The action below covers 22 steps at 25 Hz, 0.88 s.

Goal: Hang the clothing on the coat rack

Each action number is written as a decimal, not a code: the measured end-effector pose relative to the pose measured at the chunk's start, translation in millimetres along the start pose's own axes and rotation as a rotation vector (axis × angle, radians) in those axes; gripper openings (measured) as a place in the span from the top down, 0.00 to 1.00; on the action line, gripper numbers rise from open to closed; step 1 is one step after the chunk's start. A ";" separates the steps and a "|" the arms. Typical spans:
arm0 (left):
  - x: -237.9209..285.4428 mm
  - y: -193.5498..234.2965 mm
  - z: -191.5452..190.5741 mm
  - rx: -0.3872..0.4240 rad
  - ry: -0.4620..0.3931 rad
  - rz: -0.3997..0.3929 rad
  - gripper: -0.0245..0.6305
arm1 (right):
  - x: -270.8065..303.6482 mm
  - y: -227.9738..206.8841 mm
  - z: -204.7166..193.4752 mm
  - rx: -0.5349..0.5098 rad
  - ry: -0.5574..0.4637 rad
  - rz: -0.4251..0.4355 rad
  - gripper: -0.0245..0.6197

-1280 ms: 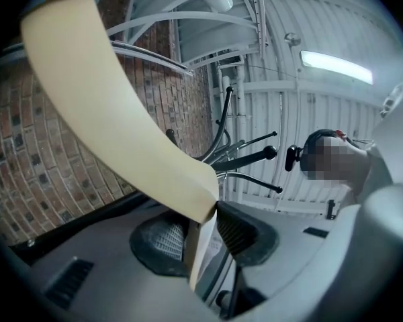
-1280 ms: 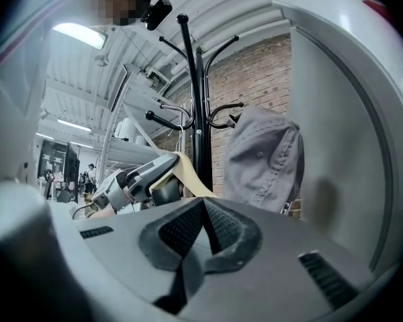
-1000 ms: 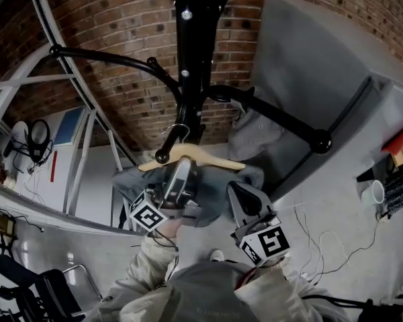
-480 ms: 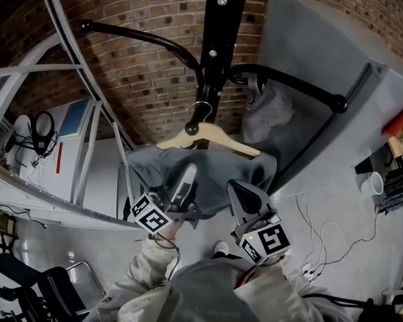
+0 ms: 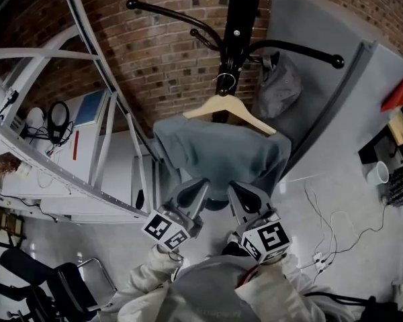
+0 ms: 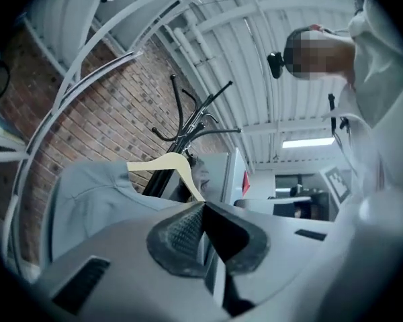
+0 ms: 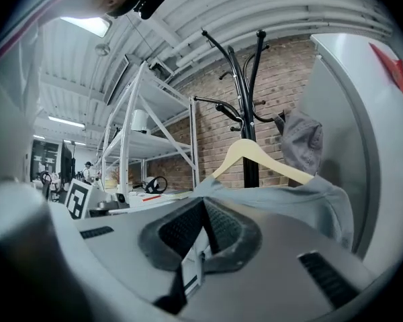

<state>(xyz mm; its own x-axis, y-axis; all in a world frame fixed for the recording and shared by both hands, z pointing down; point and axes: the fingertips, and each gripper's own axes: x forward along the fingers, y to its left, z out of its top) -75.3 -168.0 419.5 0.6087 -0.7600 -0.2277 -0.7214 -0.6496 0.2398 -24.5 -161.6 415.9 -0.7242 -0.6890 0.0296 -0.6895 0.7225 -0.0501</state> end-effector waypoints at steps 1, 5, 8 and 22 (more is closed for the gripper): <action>-10.0 -5.2 -2.0 0.033 0.021 0.008 0.95 | -4.1 8.9 -2.4 0.002 0.005 -0.004 0.92; -48.8 -18.9 -7.1 0.099 0.080 0.064 0.95 | -23.6 41.1 -11.2 0.017 0.013 -0.024 0.92; -75.1 -22.7 -14.2 0.131 0.112 0.117 0.95 | -38.5 59.3 -14.6 0.019 0.018 -0.042 0.92; -123.3 -44.9 -35.4 0.148 0.189 0.225 0.95 | -76.6 90.9 -32.5 0.023 0.076 -0.072 0.92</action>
<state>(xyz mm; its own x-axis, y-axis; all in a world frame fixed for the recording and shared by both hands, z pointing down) -106.3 -45.8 470.2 0.4686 -0.8834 -0.0021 -0.8767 -0.4654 0.1216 -32.2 -41.3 441.5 -0.6721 -0.7323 0.1098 -0.7401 0.6691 -0.0683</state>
